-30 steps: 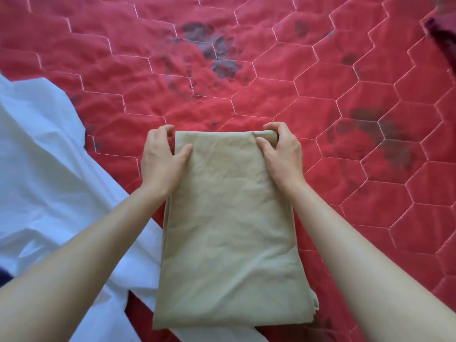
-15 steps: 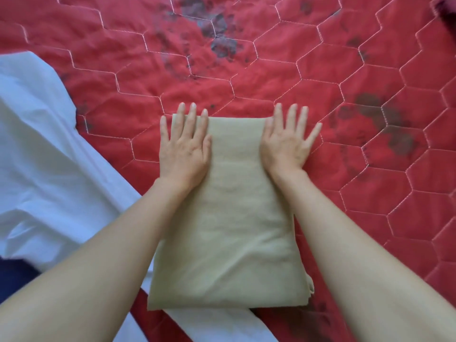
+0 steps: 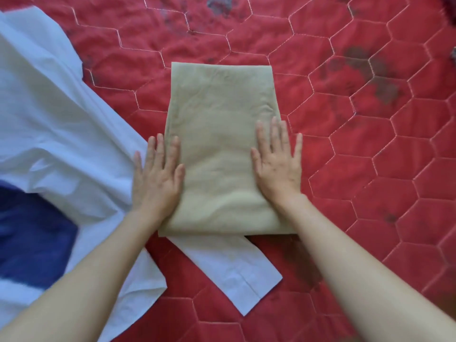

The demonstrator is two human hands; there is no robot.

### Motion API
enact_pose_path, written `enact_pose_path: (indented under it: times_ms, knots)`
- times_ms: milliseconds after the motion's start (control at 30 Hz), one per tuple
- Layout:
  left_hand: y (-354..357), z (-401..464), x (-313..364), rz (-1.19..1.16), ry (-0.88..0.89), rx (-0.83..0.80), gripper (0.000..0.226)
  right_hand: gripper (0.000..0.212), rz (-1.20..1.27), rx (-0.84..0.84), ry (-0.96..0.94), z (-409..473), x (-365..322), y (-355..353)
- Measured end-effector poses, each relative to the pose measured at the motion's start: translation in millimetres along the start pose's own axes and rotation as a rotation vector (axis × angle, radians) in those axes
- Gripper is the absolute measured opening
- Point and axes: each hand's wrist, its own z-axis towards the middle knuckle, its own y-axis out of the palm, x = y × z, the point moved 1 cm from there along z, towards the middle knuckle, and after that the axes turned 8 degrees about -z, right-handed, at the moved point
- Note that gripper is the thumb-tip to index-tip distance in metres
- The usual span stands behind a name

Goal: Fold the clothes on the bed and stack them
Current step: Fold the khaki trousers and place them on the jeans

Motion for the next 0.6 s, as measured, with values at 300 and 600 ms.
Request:
enact_pose_path:
  times_ms: [300, 600]
  knots:
    - [13.4, -40.4, 73.1, 0.05, 0.29, 0.095, 0.059, 0.057, 0.143, 0.06, 0.067, -65.5, -83.6, -23.0]
    - [27.1, -67.6, 4.8, 0.01, 0.179, -0.001, 0.062, 0.055, 0.021, -0.029, 0.246, -121.4, -4.7, 23.6]
